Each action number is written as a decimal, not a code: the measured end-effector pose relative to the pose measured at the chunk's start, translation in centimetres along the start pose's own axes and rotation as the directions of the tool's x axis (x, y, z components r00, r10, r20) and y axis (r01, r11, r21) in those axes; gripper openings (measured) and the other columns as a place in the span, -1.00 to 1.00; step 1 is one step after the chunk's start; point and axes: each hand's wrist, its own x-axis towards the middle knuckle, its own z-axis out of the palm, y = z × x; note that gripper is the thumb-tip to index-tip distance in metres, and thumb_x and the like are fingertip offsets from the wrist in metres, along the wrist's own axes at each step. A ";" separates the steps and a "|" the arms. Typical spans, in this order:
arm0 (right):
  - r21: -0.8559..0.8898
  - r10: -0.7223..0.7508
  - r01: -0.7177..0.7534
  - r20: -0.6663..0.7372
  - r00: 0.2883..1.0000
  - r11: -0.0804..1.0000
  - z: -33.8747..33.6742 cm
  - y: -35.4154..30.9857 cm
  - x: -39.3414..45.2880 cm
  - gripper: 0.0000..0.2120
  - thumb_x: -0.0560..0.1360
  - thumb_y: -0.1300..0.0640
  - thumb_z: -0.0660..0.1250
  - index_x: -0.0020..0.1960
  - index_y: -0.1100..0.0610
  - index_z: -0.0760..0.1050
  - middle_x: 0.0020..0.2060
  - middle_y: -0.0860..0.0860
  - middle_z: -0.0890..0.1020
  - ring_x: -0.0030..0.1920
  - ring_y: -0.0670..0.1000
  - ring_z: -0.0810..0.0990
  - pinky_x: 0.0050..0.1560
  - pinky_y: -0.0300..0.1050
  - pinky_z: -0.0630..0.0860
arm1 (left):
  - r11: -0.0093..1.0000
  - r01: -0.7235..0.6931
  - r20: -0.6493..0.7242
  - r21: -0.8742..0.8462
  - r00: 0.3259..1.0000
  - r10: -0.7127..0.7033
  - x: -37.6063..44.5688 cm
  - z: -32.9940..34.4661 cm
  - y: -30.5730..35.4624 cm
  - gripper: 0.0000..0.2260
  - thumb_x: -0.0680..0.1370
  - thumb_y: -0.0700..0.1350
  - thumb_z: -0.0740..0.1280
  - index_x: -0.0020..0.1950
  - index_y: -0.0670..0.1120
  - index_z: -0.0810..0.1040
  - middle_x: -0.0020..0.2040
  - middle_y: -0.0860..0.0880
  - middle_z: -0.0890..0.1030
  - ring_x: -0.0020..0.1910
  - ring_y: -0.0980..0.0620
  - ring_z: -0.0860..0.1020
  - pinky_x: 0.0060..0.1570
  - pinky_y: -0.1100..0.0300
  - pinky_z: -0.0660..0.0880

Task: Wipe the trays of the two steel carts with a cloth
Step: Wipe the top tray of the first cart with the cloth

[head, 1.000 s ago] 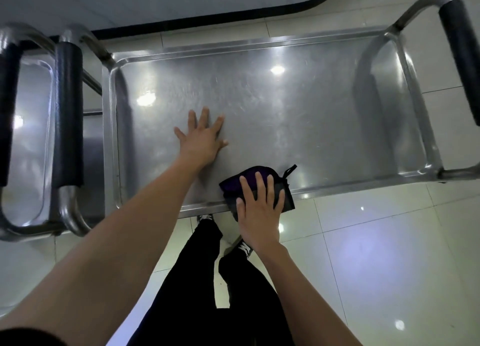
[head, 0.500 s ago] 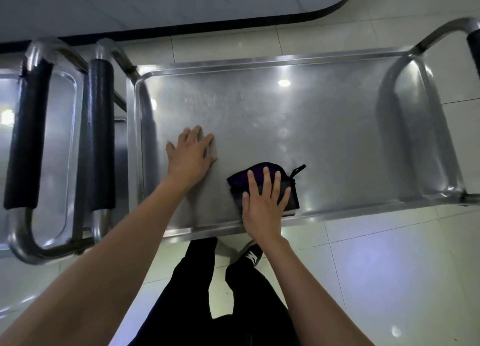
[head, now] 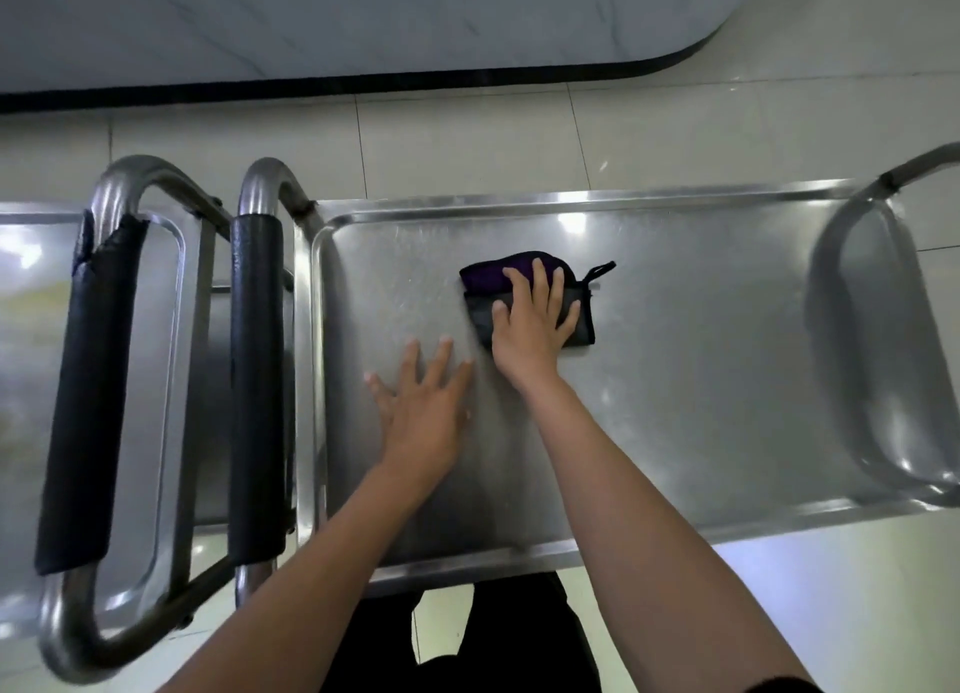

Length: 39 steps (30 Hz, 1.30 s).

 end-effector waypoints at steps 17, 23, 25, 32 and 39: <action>-0.154 -0.244 0.263 0.133 0.961 0.952 -1.2 -3.5 11.3 -0.52 0.69 -0.05 -0.03 0.60 -0.13 0.06 0.62 0.00 -0.05 0.59 0.13 -0.28 0.50 0.31 -0.31 | 0.995 0.091 0.036 0.036 0.995 -0.092 1.6 0.9 -0.4 -0.42 0.61 0.18 0.22 0.59 0.30 0.07 0.64 0.16 -0.15 0.61 -0.08 -0.23 0.43 -0.45 -0.07; -0.170 -0.271 0.303 0.186 0.944 0.938 -2.4 -0.4 6.8 -0.51 0.65 -0.17 0.02 0.57 -0.19 0.14 0.61 -0.02 0.04 0.60 0.07 -0.12 0.51 0.27 -0.11 | 0.994 0.110 0.034 0.016 0.993 -0.110 1.1 0.7 -0.3 -0.45 0.62 0.22 0.15 0.59 0.31 0.05 0.63 0.16 -0.18 0.60 -0.02 -0.29 0.46 -0.40 -0.14; -0.203 -0.267 0.308 0.205 0.942 0.929 -2.6 0.6 4.3 -0.48 0.62 -0.24 0.02 0.57 -0.21 0.14 0.60 -0.02 0.08 0.59 0.08 -0.05 0.46 0.29 0.01 | 0.994 0.109 0.023 -0.025 0.994 -0.109 1.2 0.6 -0.2 -0.45 0.62 0.21 0.19 0.58 0.30 0.07 0.64 0.14 -0.17 0.60 -0.01 -0.28 0.46 -0.40 -0.14; -0.264 -0.338 0.406 0.268 0.902 0.875 -2.7 5.5 -4.4 -0.44 0.59 -0.19 -0.05 0.58 -0.15 0.06 0.60 -0.05 0.10 0.55 0.07 0.07 0.37 0.29 0.19 | 0.985 0.149 -0.070 -0.089 0.985 -0.156 -0.1 1.2 -0.3 -0.36 0.57 0.23 0.29 0.60 0.16 0.15 0.65 0.02 0.00 0.62 -0.05 -0.10 0.51 -0.28 0.00; -0.350 -0.405 0.496 0.303 0.862 0.795 -2.3 8.9 -12.5 -0.42 0.58 -0.29 0.00 0.55 -0.16 0.13 0.55 0.04 0.23 0.43 0.22 0.24 0.31 0.40 0.32 | 0.951 0.290 -0.188 -0.106 0.933 -0.306 -6.8 3.6 -1.2 -0.58 0.58 0.11 0.33 0.42 0.09 0.39 0.54 -0.06 0.20 0.58 -0.15 0.05 0.45 -0.33 0.18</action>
